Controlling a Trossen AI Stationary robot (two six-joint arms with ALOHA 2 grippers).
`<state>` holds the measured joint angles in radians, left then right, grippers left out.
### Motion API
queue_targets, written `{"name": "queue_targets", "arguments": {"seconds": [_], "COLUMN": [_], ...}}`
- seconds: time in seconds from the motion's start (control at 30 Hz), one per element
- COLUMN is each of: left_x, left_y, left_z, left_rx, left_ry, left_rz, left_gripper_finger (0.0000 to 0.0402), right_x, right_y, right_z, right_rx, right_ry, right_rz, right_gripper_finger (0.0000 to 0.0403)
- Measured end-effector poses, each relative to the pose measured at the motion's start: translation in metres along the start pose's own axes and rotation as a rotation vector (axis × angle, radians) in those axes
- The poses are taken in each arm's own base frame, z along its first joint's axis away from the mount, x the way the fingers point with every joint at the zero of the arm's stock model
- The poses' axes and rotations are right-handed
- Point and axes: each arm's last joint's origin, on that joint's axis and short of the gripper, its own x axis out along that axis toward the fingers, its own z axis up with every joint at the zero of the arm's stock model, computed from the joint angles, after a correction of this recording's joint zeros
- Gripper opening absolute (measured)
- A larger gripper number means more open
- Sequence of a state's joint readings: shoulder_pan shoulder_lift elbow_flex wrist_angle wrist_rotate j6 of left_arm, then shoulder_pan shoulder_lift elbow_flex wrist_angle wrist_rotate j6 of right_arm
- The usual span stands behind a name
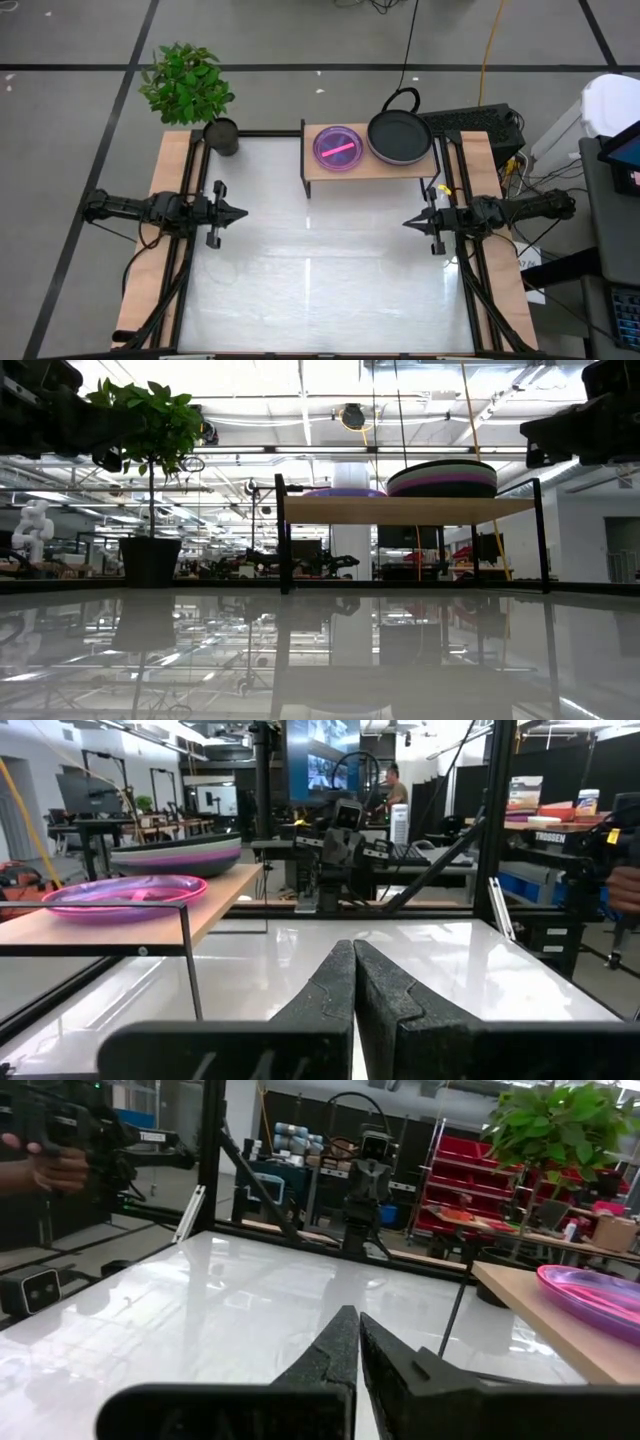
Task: Place and stack plates onto a shelf
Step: Return to Home Position
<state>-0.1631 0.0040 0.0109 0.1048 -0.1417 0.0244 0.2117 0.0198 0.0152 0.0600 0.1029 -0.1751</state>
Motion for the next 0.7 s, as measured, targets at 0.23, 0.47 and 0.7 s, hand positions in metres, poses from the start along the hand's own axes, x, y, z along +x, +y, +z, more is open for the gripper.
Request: {"name": "queue_targets", "arguments": {"seconds": [0.23, 0.47, 0.7], "left_x": [0.0, -0.0001, -0.0001], "left_y": [0.0, -0.0001, -0.0001], "left_z": [-0.0007, -0.0036, -0.0035], "left_rx": [0.001, 0.004, 0.002], "left_ry": [0.007, 0.037, 0.036], "left_rz": [-0.001, -0.002, -0.002], "left_gripper_finger": [0.0001, 0.0001, 0.0001], "right_x": [0.0003, 0.0003, 0.0003], "right_y": [-0.0053, -0.0072, -0.0102], "right_z": [-0.0019, -0.0024, -0.0043], "right_rx": [0.006, -0.024, -0.033], "right_ry": [0.015, 0.021, 0.039], "right_rz": [-0.034, -0.053, -0.069], "right_gripper_finger": [0.0, 0.0, 0.0]}}
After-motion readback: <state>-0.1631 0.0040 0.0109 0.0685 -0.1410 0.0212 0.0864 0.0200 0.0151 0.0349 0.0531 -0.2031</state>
